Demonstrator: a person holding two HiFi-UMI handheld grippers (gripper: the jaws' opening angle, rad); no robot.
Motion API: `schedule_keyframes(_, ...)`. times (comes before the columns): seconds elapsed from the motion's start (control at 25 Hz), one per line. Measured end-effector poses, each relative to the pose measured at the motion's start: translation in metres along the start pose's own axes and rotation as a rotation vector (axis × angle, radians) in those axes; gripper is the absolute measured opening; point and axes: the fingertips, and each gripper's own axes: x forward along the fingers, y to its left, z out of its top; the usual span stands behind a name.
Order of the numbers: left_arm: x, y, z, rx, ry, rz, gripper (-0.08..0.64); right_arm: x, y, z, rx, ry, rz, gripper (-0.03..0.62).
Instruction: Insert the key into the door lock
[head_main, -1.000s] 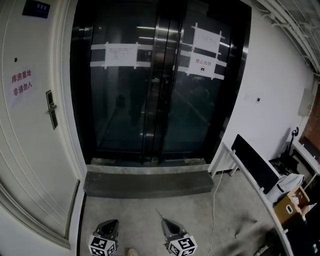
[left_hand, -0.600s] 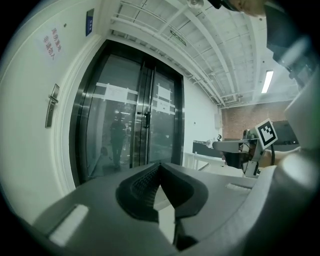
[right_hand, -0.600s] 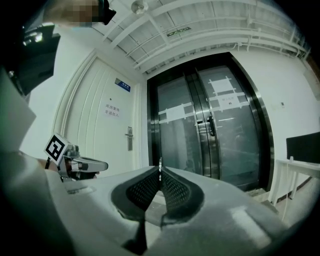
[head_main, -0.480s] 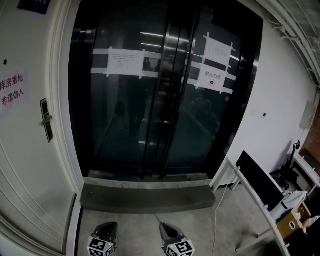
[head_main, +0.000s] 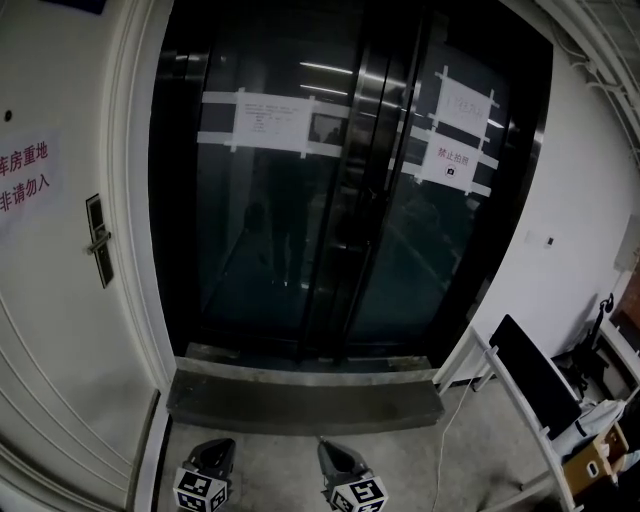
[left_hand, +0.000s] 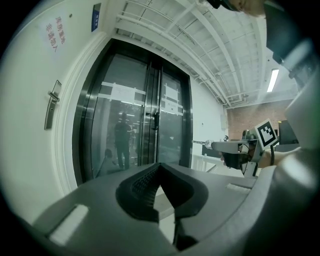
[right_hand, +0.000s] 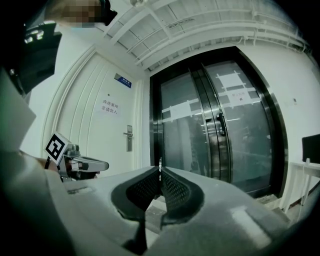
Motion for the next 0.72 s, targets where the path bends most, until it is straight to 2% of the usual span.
schedule_keyframes(0.28, 0.034, 0.026, 0.003, 0.005, -0.002, 0.033, 0.002, 0.048, -0.023, -0.004, 0.017, -0.004, 0.040, 0.010)
schedule_keyframes(0.72, 0.111, 0.079, 0.025, 0.003, -0.021, 0.134, 0.002, 0.150, -0.072, 0.005, 0.015, -0.005, 0.146, 0.009)
